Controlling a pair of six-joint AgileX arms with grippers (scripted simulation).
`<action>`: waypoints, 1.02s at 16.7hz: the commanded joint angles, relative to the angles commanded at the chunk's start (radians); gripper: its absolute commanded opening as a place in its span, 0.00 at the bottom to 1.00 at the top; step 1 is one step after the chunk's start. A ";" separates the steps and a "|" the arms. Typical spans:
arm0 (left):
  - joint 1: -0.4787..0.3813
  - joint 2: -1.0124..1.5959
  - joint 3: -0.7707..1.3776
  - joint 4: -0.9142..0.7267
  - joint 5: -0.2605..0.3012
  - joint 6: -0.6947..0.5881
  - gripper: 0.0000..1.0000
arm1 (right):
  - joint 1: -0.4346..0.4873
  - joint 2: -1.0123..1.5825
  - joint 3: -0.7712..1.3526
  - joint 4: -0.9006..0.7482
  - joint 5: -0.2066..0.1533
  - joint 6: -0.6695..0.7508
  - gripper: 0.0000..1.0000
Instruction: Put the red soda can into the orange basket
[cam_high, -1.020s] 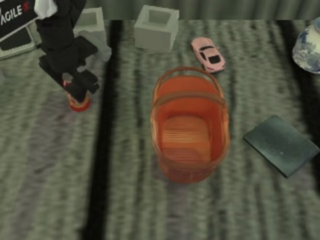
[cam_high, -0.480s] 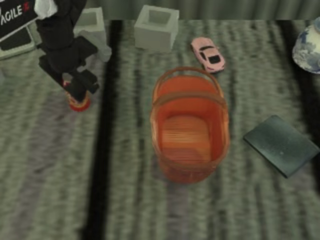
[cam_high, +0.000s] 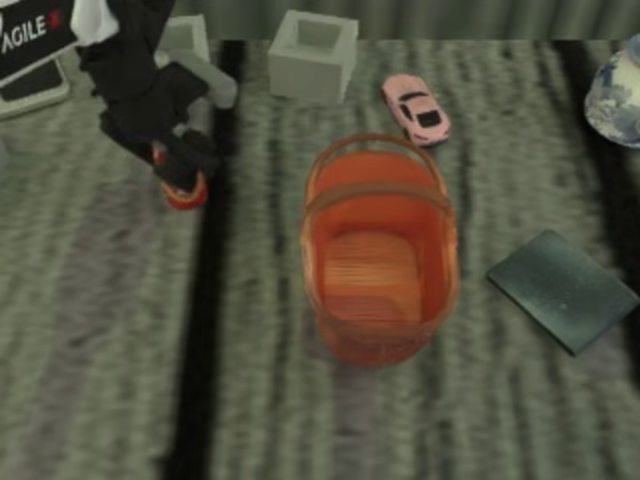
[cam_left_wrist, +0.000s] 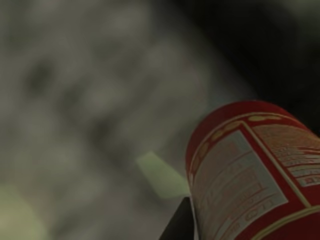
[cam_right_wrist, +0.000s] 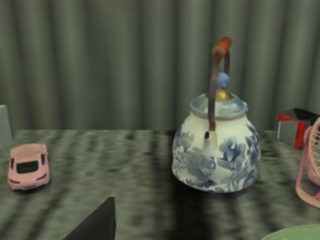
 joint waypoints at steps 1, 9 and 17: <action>-0.004 -0.009 -0.021 0.060 0.043 -0.018 0.00 | 0.000 0.000 0.000 0.000 0.000 0.000 1.00; -0.048 -0.125 -0.295 0.811 0.524 -0.238 0.00 | 0.000 0.000 0.000 0.000 0.000 0.000 1.00; -0.091 -0.292 -0.602 1.562 1.005 -0.462 0.00 | 0.000 0.000 0.000 0.000 0.000 0.000 1.00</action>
